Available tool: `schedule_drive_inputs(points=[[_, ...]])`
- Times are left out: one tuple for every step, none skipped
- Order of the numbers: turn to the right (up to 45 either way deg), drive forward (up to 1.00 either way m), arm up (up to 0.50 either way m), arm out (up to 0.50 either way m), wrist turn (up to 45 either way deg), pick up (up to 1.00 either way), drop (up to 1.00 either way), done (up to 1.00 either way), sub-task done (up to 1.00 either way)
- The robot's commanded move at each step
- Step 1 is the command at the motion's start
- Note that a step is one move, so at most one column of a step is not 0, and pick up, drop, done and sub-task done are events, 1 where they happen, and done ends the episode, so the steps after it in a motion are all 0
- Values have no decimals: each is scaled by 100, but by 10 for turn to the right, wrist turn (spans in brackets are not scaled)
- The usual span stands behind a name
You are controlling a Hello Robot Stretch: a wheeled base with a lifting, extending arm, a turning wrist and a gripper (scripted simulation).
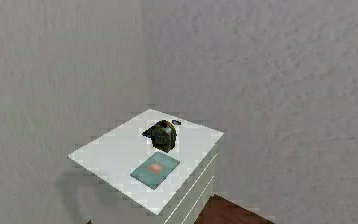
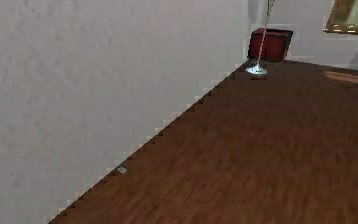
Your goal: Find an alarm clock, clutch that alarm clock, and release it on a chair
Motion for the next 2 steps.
schedule_drive_inputs(points=[[270,0,0,0,0,0,0,0,0],[0,90,0,0,0,0,0,0,0]])
